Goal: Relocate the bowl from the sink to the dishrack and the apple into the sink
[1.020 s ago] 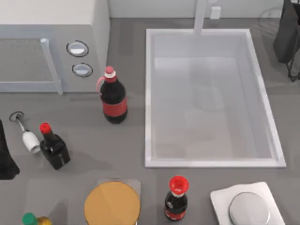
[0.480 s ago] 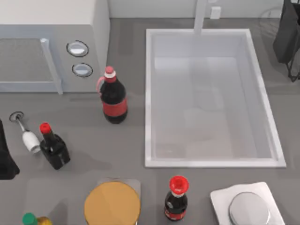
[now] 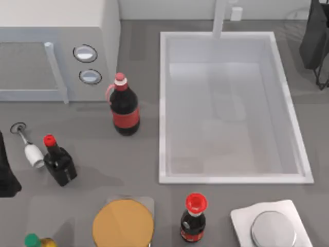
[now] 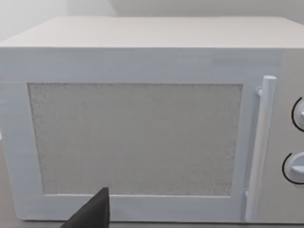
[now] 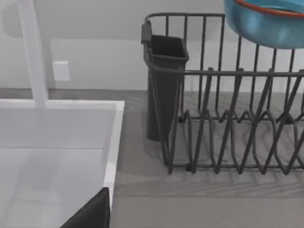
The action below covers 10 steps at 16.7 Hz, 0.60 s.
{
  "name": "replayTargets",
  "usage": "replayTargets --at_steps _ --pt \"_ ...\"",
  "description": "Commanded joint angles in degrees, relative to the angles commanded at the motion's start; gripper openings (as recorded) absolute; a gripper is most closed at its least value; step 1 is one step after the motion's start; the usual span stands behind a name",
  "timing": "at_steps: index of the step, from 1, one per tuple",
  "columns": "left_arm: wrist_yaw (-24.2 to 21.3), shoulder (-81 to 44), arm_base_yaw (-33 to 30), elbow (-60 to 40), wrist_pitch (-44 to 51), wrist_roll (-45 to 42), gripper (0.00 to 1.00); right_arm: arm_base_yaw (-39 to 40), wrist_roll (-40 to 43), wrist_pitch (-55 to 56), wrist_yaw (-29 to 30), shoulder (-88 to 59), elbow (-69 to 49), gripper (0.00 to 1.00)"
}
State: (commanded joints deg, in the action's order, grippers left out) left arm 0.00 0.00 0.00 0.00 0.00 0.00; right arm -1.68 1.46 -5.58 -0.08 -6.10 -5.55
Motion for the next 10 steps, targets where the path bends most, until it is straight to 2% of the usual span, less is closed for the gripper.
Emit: replayTargets --at_steps 4,10 --pt "0.0 0.0 0.0 0.0 0.0 0.0 1.0 -3.6 3.3 -12.1 0.0 -15.5 -11.0 1.0" --pt "0.0 0.0 0.0 0.0 0.0 0.0 1.0 -10.0 9.6 -33.9 0.1 -48.1 -30.2 1.0"
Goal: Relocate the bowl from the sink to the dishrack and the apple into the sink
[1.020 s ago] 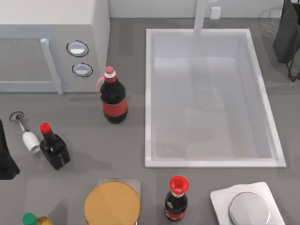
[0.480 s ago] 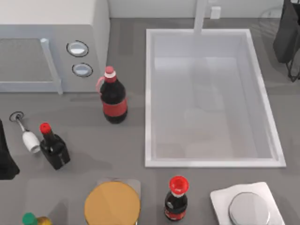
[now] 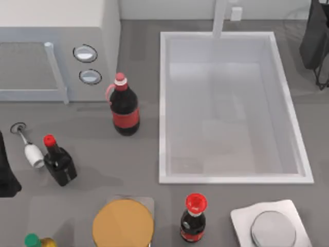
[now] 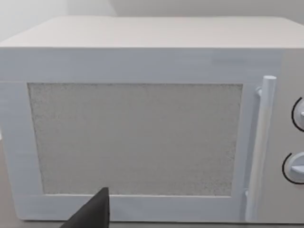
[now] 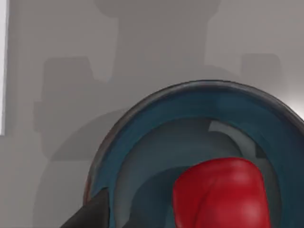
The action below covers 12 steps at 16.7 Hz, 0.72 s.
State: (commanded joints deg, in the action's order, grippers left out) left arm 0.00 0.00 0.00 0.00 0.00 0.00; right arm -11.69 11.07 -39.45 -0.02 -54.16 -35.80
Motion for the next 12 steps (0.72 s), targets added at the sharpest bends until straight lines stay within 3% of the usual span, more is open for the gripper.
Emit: replayTargets --at_steps 7,12 --pt "0.0 0.0 0.0 0.0 0.0 0.0 1.0 -5.4 5.5 -19.0 0.1 -25.7 -16.9 1.0" --pt "0.0 0.0 0.0 0.0 0.0 0.0 1.0 -6.3 6.5 -22.2 0.0 -29.9 -19.9 1.0"
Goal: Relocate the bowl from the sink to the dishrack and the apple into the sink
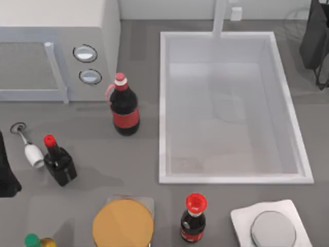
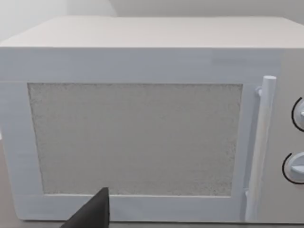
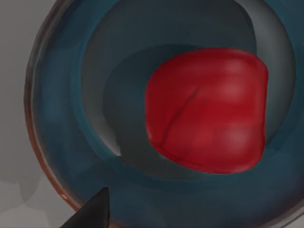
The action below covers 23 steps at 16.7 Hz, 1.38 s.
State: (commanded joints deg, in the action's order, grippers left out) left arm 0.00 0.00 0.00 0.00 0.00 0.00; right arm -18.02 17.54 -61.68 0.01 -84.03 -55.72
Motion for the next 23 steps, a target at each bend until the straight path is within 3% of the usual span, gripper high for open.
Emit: replayTargets --at_steps 6,14,20,23 --pt "0.0 0.0 0.0 0.0 0.0 0.0 1.0 0.3 -0.1 2.4 -0.1 -0.9 1.6 1.0" --pt "0.0 0.0 0.0 0.0 0.0 0.0 1.0 0.2 -0.5 24.2 0.0 -10.4 13.1 1.0" --pt "0.0 0.0 0.0 0.0 0.0 0.0 1.0 0.2 -0.4 26.9 0.0 -12.0 14.8 1.0" --pt "0.0 0.0 0.0 0.0 0.0 0.0 1.0 0.2 -0.4 26.9 0.0 -12.0 14.8 0.77"
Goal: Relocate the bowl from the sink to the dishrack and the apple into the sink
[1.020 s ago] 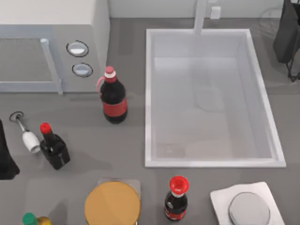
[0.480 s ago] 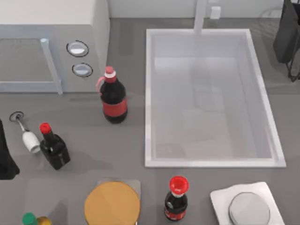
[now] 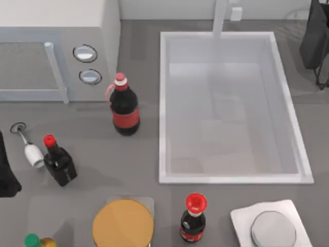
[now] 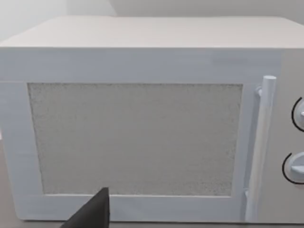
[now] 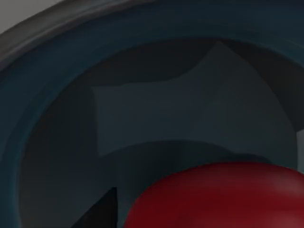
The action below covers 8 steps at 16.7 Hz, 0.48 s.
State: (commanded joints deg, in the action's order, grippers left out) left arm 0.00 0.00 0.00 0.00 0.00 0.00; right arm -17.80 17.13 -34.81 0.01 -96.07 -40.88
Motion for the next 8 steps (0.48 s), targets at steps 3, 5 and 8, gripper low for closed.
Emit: replayTargets --at_steps 3,5,8 --pt "0.0 0.0 0.0 0.0 0.0 0.0 1.0 0.0 0.0 0.0 0.0 0.0 0.0 0.55" --pt "0.0 0.0 0.0 0.0 0.0 0.0 1.0 0.0 0.0 0.0 0.0 0.0 0.0 0.4" --pt "0.0 0.0 0.0 0.0 0.0 0.0 1.0 0.0 0.0 0.0 0.0 0.0 0.0 0.17"
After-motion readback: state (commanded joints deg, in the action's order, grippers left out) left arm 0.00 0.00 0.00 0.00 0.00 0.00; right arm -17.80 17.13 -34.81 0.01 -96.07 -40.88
